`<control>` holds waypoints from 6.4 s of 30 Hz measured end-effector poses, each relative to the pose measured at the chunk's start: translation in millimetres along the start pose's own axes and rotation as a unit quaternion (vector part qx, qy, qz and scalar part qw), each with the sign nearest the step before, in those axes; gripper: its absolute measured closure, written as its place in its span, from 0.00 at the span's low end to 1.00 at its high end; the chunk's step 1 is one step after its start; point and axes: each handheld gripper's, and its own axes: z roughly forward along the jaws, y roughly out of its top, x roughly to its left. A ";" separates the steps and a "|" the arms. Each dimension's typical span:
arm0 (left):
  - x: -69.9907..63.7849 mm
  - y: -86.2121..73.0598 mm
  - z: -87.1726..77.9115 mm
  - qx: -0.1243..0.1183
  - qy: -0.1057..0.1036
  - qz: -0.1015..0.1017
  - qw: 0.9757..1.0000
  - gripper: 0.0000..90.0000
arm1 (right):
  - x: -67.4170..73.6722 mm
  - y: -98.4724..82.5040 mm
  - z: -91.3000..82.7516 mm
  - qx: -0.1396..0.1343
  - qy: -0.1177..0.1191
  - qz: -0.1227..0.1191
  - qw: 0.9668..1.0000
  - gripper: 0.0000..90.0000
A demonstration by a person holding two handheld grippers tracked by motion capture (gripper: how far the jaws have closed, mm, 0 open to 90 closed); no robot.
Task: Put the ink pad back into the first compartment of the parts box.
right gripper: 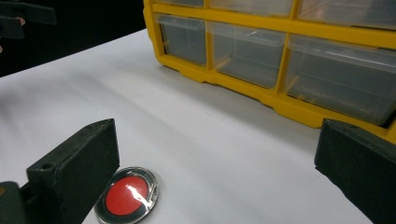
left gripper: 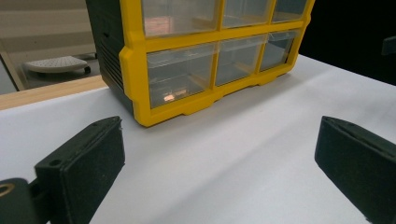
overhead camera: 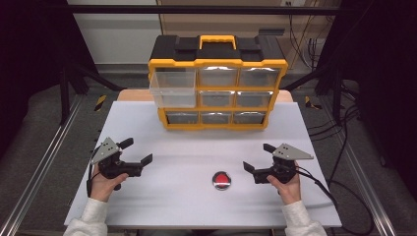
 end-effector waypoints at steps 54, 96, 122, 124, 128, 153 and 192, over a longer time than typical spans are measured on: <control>0.1 -0.4 0.5 0.000 0.003 0.001 1.000 0.01 | 59.3 -34.9 81.4 0.178 0.041 -0.047 0.982 0.02; -1.3 -0.5 2.3 0.006 0.001 0.004 1.000 0.01 | 63.4 -35.5 84.3 0.184 0.059 -0.071 0.979 0.33; -2.5 -0.8 3.9 0.009 0.000 0.008 1.000 0.01 | 58.6 -4.3 57.9 0.147 0.069 -0.070 0.984 0.33; -2.7 -0.8 4.0 0.010 -0.001 0.008 1.000 0.01 | 58.6 -3.3 57.2 0.147 0.069 -0.071 0.984 0.33; -2.8 -0.9 4.1 0.010 -0.001 0.008 1.000 0.01 | 59.7 0.8 55.1 0.145 0.067 -0.078 0.984 0.33; -3.2 -1.3 5.8 0.013 -0.002 0.012 1.000 0.01 | 63.5 33.0 39.4 0.114 0.075 -0.070 0.988 0.33; -2.8 -1.6 5.6 0.014 -0.002 0.012 1.000 0.01 | 77.5 119.3 33.3 0.052 0.071 -0.092 0.992 0.33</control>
